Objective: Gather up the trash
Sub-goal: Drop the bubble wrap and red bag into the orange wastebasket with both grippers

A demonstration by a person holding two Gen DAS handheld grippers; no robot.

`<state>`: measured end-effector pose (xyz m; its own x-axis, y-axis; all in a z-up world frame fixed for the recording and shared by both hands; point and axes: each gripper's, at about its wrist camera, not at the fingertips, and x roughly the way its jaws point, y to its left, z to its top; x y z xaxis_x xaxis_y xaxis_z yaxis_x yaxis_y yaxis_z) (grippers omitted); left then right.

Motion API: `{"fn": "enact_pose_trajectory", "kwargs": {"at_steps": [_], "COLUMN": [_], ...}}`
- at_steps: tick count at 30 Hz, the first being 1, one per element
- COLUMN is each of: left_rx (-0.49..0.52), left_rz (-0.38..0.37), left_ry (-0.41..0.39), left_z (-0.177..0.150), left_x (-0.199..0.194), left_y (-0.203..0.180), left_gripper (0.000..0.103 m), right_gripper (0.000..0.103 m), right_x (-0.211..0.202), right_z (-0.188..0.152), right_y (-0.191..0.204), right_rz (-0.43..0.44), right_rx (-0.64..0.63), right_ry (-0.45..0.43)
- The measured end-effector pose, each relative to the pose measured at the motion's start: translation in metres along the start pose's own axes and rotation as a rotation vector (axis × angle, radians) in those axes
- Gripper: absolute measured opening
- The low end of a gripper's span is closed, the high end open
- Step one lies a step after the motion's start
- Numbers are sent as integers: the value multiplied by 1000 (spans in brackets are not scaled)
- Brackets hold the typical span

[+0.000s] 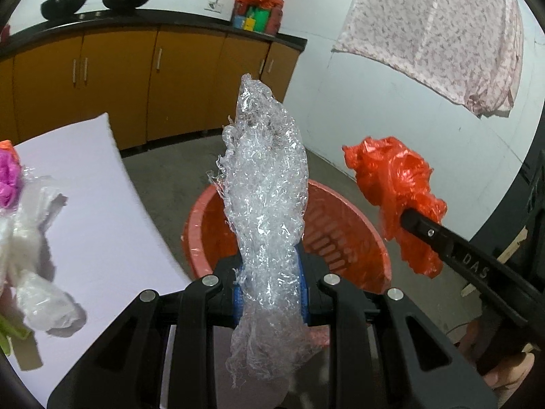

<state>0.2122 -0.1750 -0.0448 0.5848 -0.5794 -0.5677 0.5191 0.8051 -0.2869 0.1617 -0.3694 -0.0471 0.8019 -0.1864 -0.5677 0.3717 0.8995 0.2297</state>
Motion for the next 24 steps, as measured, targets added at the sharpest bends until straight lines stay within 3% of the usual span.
{"fn": "enact_pose_trajectory", "kwargs": {"at_steps": [14,18,22,24], "left_rx": [49,51,38,34], "left_rz": [0,1,-4,-1], "left_ry": [44,58,81,85], "left_z": [5,6,4,3], "left_x": [29,36,42,43], "left_y": [-4,-5,-5,-4], "left_gripper": [24,25,40,45], "right_gripper": [23,34,52,55], "right_x": [31,34,34,32], "right_z": [5,10,10,8], "right_y": [-3,-7,-14,-18], "right_rz": [21,30,24,18], "right_rx": [50,75,88,94], "right_ry": [19,8,-6,-10]}}
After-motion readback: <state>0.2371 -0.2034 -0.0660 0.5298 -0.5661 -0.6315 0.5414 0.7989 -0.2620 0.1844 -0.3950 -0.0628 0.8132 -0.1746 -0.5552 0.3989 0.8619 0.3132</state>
